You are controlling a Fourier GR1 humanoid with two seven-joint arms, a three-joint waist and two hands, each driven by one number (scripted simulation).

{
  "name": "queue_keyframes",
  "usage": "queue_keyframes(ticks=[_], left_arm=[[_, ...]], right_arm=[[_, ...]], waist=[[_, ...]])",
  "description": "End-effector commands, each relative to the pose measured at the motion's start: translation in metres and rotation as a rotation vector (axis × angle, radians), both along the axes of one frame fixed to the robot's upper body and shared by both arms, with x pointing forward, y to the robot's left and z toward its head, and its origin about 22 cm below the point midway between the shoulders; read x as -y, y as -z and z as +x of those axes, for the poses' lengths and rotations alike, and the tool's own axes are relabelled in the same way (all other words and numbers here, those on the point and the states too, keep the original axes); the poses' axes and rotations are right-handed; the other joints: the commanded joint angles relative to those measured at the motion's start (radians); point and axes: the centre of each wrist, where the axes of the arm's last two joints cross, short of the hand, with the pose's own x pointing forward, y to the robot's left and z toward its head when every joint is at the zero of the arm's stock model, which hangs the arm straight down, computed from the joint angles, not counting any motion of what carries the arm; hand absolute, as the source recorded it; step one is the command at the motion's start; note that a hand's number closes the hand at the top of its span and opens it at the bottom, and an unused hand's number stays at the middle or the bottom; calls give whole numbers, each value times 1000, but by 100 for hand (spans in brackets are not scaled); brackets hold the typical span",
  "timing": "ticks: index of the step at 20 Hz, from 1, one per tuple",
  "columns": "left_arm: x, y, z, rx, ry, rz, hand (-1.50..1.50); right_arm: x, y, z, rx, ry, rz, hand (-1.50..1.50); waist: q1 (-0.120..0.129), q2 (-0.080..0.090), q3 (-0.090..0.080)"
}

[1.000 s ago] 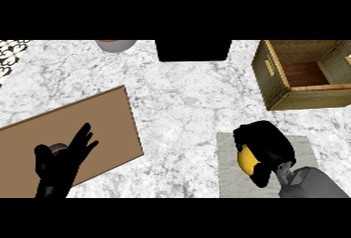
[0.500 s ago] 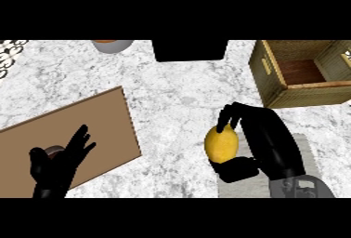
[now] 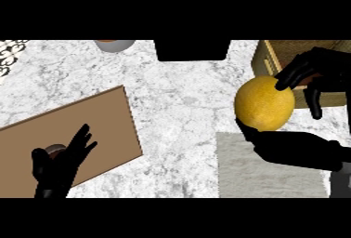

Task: Pick the lemon from the placemat and place it in the basket

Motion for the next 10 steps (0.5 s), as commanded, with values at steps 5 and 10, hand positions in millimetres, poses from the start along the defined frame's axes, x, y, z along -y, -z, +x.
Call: queue_keyframes(ticks=[5, 10], left_arm=[[-23, 27, -8, -180, -66, 24, 0], [-15, 31, -9, -172, -71, 26, 0]], right_arm=[[41, -77, 13, 52, 173, 73, 150], [85, -106, 36, 43, 238, 71, 150]], waist=[[7, 15, -15], [11, 18, -14]])
